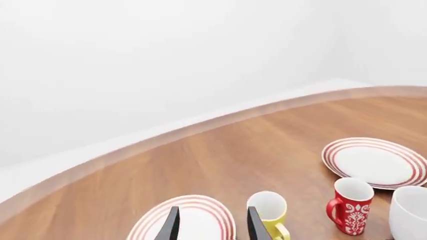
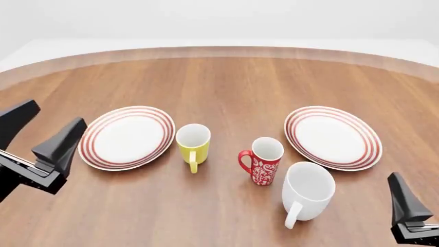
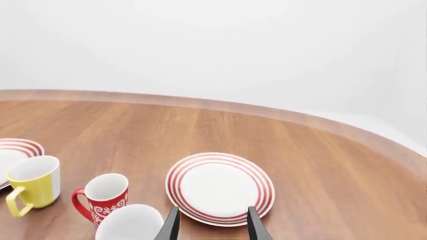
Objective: Put the red mug on the left plate.
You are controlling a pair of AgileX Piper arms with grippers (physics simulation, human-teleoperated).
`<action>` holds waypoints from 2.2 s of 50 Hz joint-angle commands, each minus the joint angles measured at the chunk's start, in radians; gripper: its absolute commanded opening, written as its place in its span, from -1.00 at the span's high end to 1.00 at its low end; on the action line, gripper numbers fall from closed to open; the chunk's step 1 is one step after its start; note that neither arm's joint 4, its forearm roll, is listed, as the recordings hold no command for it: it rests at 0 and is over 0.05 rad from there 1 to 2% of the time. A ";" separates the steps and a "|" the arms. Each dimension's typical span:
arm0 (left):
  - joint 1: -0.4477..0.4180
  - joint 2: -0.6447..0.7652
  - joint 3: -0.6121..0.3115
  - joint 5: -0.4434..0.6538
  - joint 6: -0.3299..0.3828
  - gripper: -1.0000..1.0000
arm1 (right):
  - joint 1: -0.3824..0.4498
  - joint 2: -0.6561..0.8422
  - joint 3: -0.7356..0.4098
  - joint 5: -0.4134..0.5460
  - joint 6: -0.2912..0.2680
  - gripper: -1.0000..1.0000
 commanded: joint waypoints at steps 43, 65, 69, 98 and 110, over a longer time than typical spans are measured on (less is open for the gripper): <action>-0.318 0.602 -0.297 -0.122 0.018 -1.00 | 0.008 0.000 0.002 0.006 -0.044 -1.00; -0.391 0.761 -0.350 -0.116 0.010 -1.00 | 0.009 0.000 0.002 0.006 -0.048 -1.00; -0.396 0.774 -0.354 -0.116 0.009 -1.00 | 0.009 0.000 0.003 0.007 -0.049 -1.00; -0.490 0.906 -0.363 -0.125 -0.008 -1.00 | 0.014 0.000 0.002 0.008 -0.055 -1.00; -0.526 0.963 -0.371 -0.126 0.008 -1.00 | 0.017 0.000 0.002 0.007 -0.060 -1.00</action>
